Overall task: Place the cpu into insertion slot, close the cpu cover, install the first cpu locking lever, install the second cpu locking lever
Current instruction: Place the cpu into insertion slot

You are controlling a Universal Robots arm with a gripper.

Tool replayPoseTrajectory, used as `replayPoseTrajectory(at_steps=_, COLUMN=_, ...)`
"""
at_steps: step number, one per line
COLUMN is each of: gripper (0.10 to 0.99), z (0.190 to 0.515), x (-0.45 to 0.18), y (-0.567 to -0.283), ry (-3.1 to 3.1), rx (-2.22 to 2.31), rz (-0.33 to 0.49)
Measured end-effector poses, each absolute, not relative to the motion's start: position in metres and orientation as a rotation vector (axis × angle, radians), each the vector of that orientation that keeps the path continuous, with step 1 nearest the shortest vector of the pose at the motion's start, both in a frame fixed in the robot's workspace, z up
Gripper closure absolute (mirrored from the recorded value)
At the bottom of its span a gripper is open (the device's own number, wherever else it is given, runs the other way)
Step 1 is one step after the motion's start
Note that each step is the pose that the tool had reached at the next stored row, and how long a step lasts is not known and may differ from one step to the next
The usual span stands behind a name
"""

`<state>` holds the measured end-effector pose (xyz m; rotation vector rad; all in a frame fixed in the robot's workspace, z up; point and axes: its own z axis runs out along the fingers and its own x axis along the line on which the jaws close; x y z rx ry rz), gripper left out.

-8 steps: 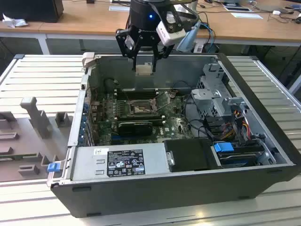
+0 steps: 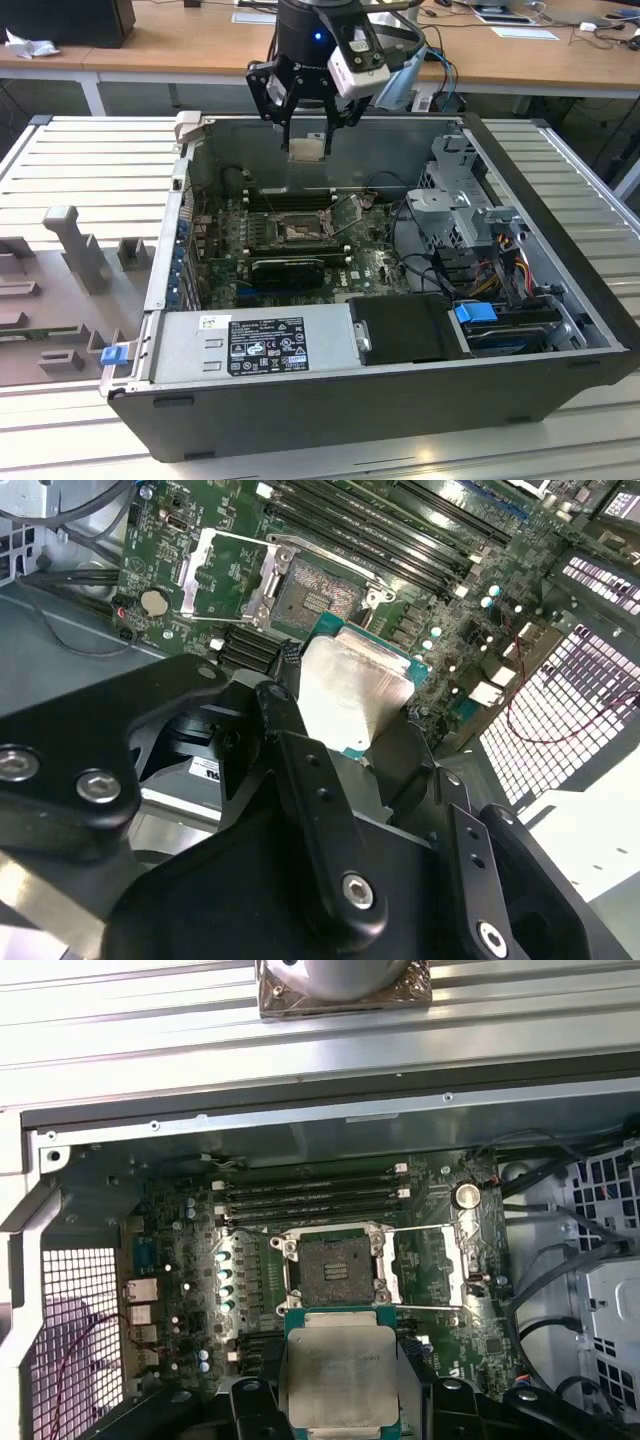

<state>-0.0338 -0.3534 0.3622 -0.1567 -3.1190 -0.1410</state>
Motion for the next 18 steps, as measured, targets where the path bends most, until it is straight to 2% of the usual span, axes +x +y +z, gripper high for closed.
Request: replayPoseTrajectory(at_steps=18, gripper=0.557, z=0.3602, x=-0.0339, y=-0.3538, ry=-3.112, rx=-0.304, rz=-0.142)
